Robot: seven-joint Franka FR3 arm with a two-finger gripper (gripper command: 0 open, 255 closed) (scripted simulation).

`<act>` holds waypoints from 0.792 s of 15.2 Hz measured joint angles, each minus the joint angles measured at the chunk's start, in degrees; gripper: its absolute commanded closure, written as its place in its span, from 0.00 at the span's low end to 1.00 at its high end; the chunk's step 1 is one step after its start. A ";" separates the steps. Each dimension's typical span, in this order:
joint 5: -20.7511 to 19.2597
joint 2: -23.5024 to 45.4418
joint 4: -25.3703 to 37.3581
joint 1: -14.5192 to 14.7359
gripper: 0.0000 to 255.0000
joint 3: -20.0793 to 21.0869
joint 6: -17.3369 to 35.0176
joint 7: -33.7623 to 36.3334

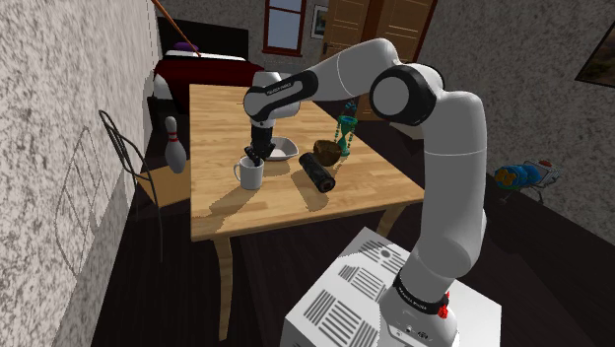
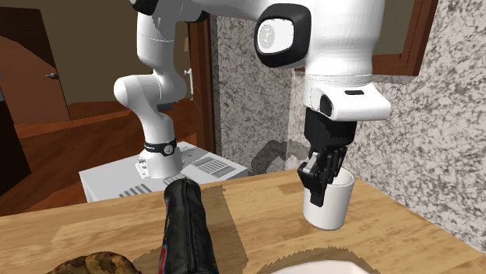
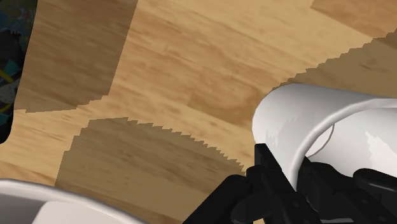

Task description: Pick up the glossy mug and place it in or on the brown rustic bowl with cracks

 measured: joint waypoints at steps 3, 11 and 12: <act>-0.06 -0.51 0.88 -0.03 1.00 -0.03 -1.39 0.05; -0.26 -2.73 3.76 0.00 1.00 -0.08 -6.45 0.41; -0.28 -2.85 4.46 0.01 1.00 -0.09 -7.27 0.47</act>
